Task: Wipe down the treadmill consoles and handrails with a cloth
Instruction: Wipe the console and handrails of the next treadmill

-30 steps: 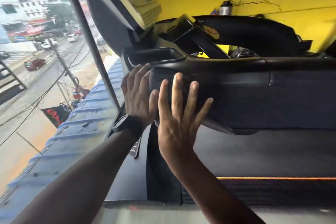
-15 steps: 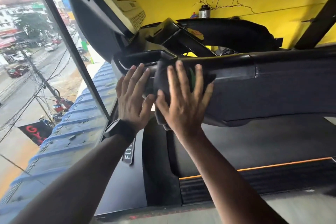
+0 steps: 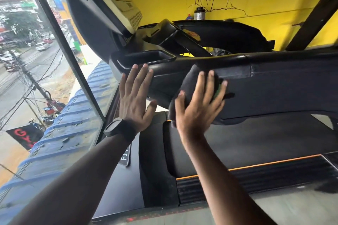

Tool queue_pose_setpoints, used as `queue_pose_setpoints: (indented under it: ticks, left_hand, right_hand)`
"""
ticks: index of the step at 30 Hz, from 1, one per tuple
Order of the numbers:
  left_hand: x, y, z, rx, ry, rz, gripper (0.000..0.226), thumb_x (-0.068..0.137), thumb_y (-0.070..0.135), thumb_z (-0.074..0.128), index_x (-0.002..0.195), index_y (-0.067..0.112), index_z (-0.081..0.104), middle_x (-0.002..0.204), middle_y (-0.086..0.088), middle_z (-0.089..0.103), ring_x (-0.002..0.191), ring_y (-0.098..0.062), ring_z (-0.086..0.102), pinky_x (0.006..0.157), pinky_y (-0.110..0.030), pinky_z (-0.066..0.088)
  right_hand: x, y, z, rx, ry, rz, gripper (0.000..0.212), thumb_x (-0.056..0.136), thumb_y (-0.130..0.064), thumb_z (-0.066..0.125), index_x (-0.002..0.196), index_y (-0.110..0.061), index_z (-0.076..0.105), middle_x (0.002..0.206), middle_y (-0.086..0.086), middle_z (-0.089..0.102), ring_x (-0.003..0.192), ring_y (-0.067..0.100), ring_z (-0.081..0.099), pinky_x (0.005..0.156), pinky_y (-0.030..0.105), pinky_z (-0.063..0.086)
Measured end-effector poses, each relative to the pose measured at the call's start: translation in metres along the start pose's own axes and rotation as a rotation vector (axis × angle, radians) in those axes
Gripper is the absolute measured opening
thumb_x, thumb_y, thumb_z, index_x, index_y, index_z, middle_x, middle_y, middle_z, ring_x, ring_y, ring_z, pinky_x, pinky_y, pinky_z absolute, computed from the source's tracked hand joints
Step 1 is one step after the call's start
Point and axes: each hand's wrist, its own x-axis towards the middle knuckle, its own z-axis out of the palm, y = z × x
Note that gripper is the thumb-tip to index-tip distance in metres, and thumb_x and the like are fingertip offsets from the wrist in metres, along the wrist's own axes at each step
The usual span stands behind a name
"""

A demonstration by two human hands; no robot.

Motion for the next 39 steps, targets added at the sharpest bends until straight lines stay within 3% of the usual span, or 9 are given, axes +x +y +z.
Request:
queue_pose_setpoints:
  ticks: [7,12,18,22,24,28,30,35,39]
  left_hand:
    - [0.001,0.004,0.002,0.054,-0.012,0.006,0.066,0.095,0.04,0.033,0.149,0.003,0.041,0.159,-0.014,0.035,0.151,-0.035,0.023,0.116,-0.066,0.017]
    - [0.003,0.008,0.0,0.108,-0.044,0.063,0.067,0.088,0.033,0.047,0.148,0.004,0.043,0.157,-0.014,0.038,0.15,-0.035,0.026,0.115,-0.067,0.019]
    - [0.004,0.01,0.002,0.129,-0.036,0.059,0.069,0.086,0.033,0.049,0.15,0.007,0.041,0.157,-0.013,0.039,0.149,-0.036,0.026,0.117,-0.066,0.017]
    - [0.007,0.016,0.002,0.162,-0.045,0.083,0.072,0.082,0.03,0.052,0.149,0.008,0.043,0.157,-0.011,0.039,0.149,-0.035,0.027,0.114,-0.069,0.018]
    - [0.01,0.02,0.003,0.176,-0.054,0.128,0.071,0.081,0.029,0.054,0.148,0.008,0.045,0.156,-0.011,0.041,0.148,-0.034,0.029,0.112,-0.07,0.02]
    - [0.014,0.028,0.009,0.183,-0.031,0.108,0.067,0.083,0.03,0.055,0.147,0.01,0.048,0.154,-0.009,0.044,0.148,-0.031,0.03,0.111,-0.07,0.019]
    - [0.014,0.03,0.011,0.189,-0.028,0.096,0.069,0.082,0.03,0.055,0.147,0.01,0.047,0.155,-0.009,0.044,0.149,-0.031,0.029,0.112,-0.07,0.018]
    - [0.013,0.03,0.012,0.222,-0.013,0.111,0.071,0.08,0.027,0.058,0.148,0.01,0.047,0.156,-0.008,0.042,0.149,-0.029,0.028,0.114,-0.068,0.016]
    - [0.015,0.033,0.014,0.225,0.007,0.094,0.068,0.081,0.028,0.057,0.146,0.011,0.05,0.155,-0.006,0.044,0.149,-0.027,0.03,0.114,-0.068,0.017]
  right_hand:
    - [0.03,0.005,0.0,-0.019,-0.036,-0.35,0.057,0.1,-0.049,0.051,0.148,-0.018,0.054,0.156,0.005,0.047,0.145,0.04,0.037,0.111,0.063,0.034]
    - [0.005,-0.001,0.0,0.065,0.045,0.087,0.057,0.099,-0.039,0.054,0.149,-0.014,0.048,0.158,0.011,0.043,0.147,0.044,0.031,0.111,0.062,0.034]
    - [0.044,0.017,-0.006,-0.015,-0.047,-0.44,0.055,0.096,-0.044,0.057,0.144,-0.018,0.058,0.152,0.004,0.052,0.142,0.039,0.042,0.114,0.061,0.032]
    - [0.024,0.028,-0.005,0.11,0.08,0.128,0.058,0.097,-0.039,0.056,0.147,-0.011,0.052,0.157,0.01,0.044,0.146,0.041,0.034,0.114,0.057,0.033]
    - [0.004,0.005,-0.002,0.114,0.049,0.211,0.062,0.097,-0.039,0.055,0.151,-0.01,0.045,0.161,0.013,0.037,0.148,0.043,0.029,0.115,0.059,0.031]
    - [0.023,0.019,-0.001,0.019,-0.068,-0.307,0.063,0.096,-0.045,0.059,0.15,-0.016,0.046,0.158,0.007,0.043,0.147,0.04,0.032,0.115,0.06,0.029]
    - [0.043,0.042,-0.006,-0.006,-0.046,-0.387,0.059,0.098,-0.046,0.056,0.149,-0.017,0.05,0.156,0.005,0.047,0.146,0.038,0.036,0.112,0.059,0.034]
    - [0.028,0.021,-0.006,0.206,0.1,0.388,0.062,0.099,-0.041,0.051,0.153,-0.012,0.041,0.163,0.006,0.035,0.152,0.037,0.023,0.116,0.054,0.031]
    - [0.022,0.017,0.0,0.25,0.069,0.241,0.058,0.096,-0.04,0.058,0.145,-0.015,0.039,0.163,0.008,0.034,0.153,0.037,0.022,0.117,0.049,0.029]
